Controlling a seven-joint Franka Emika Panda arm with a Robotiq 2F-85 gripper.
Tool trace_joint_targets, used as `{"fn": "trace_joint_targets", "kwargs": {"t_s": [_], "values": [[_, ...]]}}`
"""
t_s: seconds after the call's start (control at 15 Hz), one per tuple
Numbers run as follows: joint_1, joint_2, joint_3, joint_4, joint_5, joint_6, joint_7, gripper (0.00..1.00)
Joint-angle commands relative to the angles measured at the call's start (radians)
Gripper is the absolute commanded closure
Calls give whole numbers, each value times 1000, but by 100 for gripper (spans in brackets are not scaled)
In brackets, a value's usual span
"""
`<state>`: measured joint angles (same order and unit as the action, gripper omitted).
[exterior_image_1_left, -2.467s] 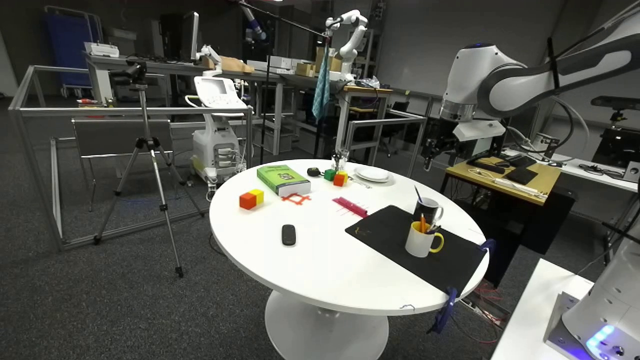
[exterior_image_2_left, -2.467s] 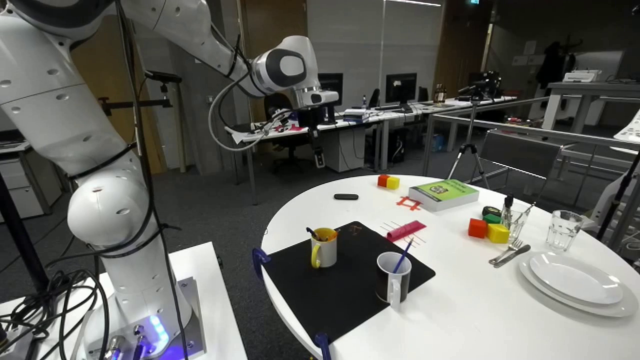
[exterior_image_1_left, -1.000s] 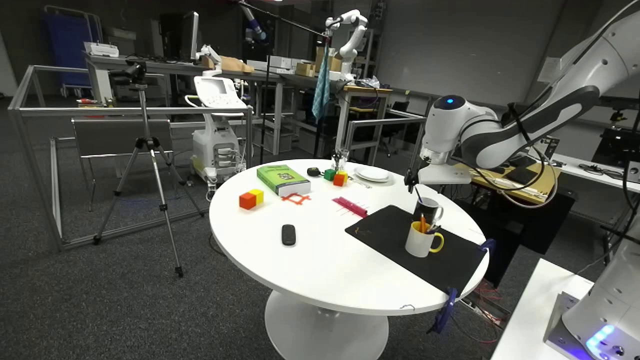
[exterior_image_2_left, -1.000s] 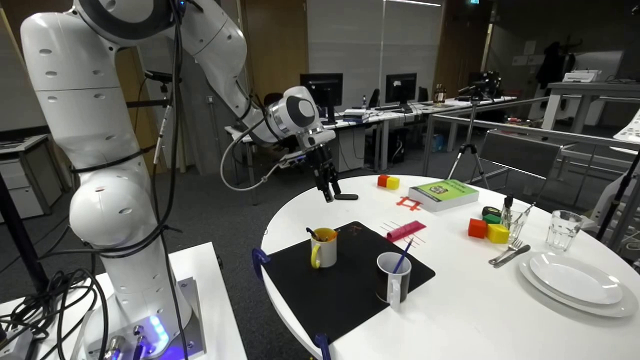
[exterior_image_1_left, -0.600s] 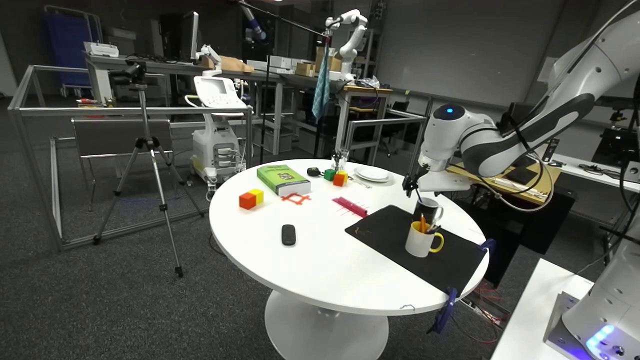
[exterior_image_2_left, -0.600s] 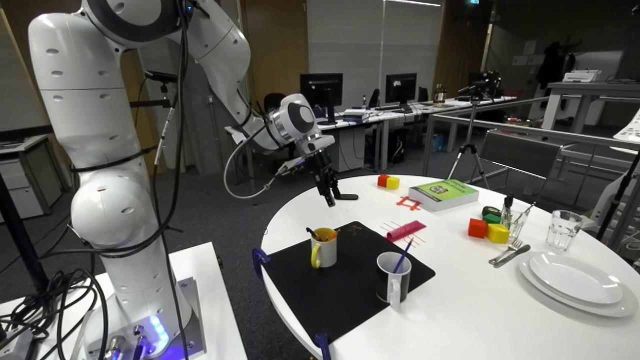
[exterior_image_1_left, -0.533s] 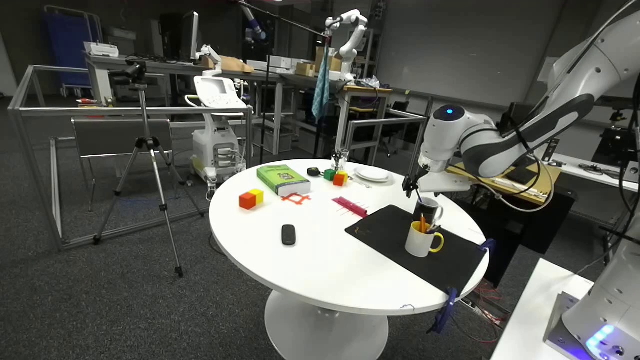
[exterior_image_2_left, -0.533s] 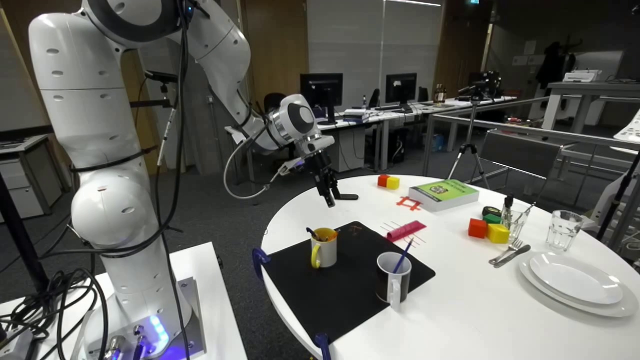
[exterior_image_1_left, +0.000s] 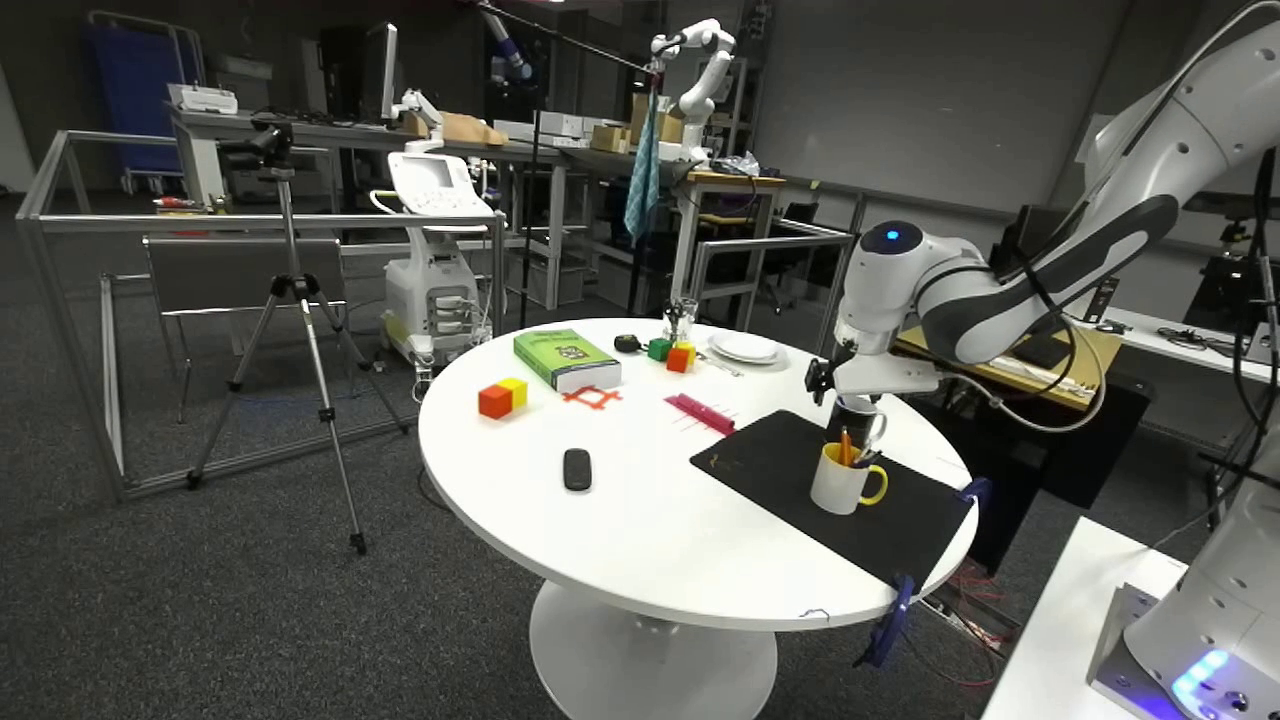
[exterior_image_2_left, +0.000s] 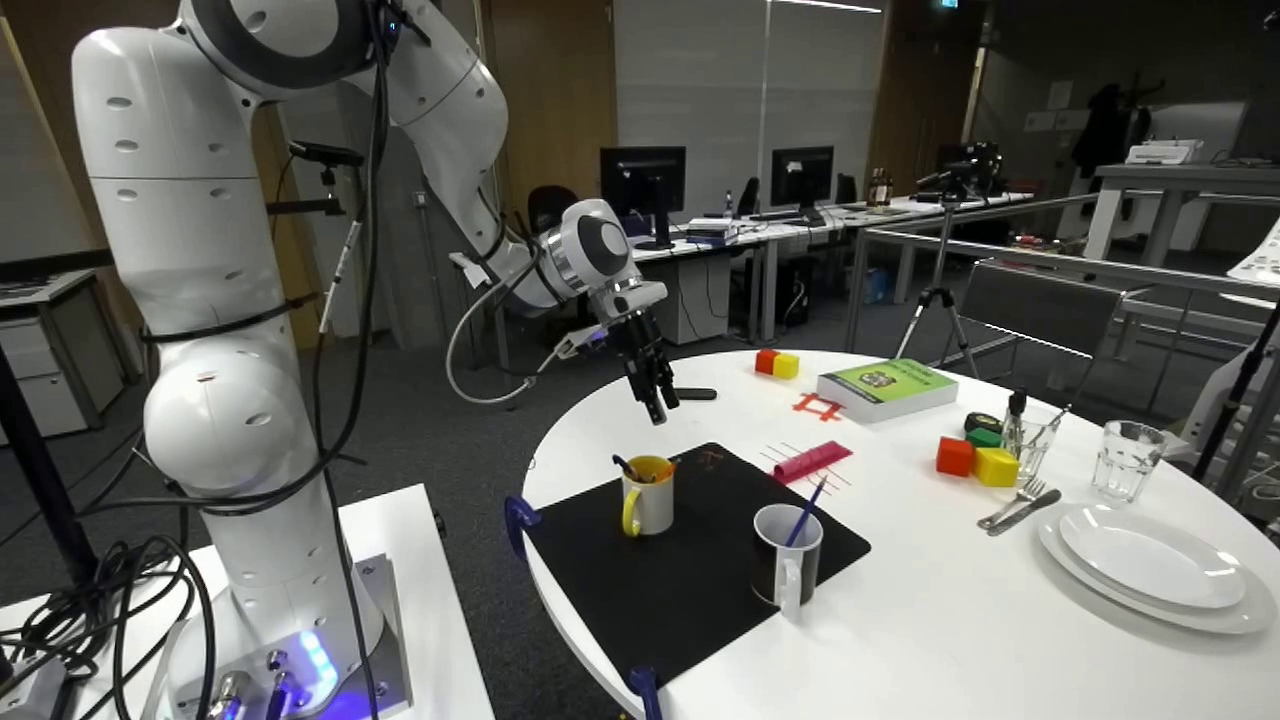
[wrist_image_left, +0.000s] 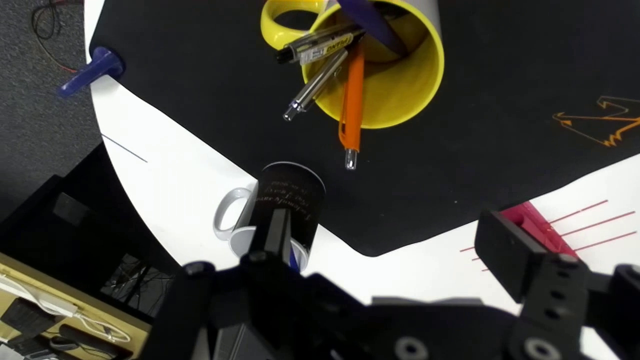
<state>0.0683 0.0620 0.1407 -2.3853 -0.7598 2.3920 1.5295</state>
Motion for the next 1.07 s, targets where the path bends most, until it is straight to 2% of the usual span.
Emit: {"fn": "trace_joint_targets", "kwargs": {"t_s": [0.0,0.53,1.0], "values": [[23,36,-31,-6,-60,0,76,0],[41,90,-67,-5,-154,13,184,0],[40,117,-70,-6,-179,30,203,0]]}}
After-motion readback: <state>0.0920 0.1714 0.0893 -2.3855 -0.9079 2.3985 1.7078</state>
